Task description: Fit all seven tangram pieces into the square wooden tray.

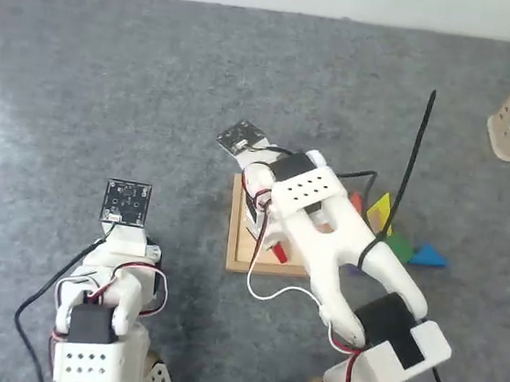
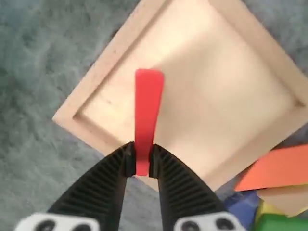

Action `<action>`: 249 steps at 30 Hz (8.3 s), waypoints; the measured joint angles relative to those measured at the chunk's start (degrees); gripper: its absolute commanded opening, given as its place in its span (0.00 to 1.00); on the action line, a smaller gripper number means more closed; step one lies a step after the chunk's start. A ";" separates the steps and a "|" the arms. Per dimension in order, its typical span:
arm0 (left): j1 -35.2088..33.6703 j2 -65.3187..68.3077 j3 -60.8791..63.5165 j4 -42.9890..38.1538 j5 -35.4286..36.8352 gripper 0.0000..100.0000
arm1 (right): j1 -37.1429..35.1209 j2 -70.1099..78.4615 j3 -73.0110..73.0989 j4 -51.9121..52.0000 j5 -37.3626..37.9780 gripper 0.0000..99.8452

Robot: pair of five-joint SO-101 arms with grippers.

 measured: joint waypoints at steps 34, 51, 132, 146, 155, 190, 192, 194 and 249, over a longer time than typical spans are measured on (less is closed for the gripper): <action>0.00 0.00 0.00 0.00 0.00 0.01 | 4.04 17.23 -24.88 17.85 42.37 0.09; 0.00 0.00 0.00 0.00 0.00 0.01 | 4.22 19.78 -33.41 18.02 33.23 0.02; 0.00 0.00 0.00 0.00 0.00 0.01 | 17.49 20.22 -16.70 -11.52 3.87 0.01; 0.00 0.00 0.00 0.00 0.00 0.01 | 21.10 -7.30 0.53 -9.41 1.41 0.10; 0.00 0.00 0.00 0.00 0.00 0.01 | 14.24 -4.57 2.81 -10.99 1.05 0.09; 0.00 0.00 0.00 0.00 0.00 0.01 | 11.52 17.49 -14.68 -10.02 -7.03 0.02; 0.00 0.00 0.00 0.00 0.00 0.01 | 11.69 15.56 -14.59 -7.38 -6.95 0.05; 0.00 0.00 0.00 0.00 0.00 0.01 | 11.78 12.31 -14.59 -5.01 -6.86 0.08; 0.00 0.00 0.00 0.00 0.00 0.01 | 10.73 12.22 -8.18 -13.63 -4.92 0.13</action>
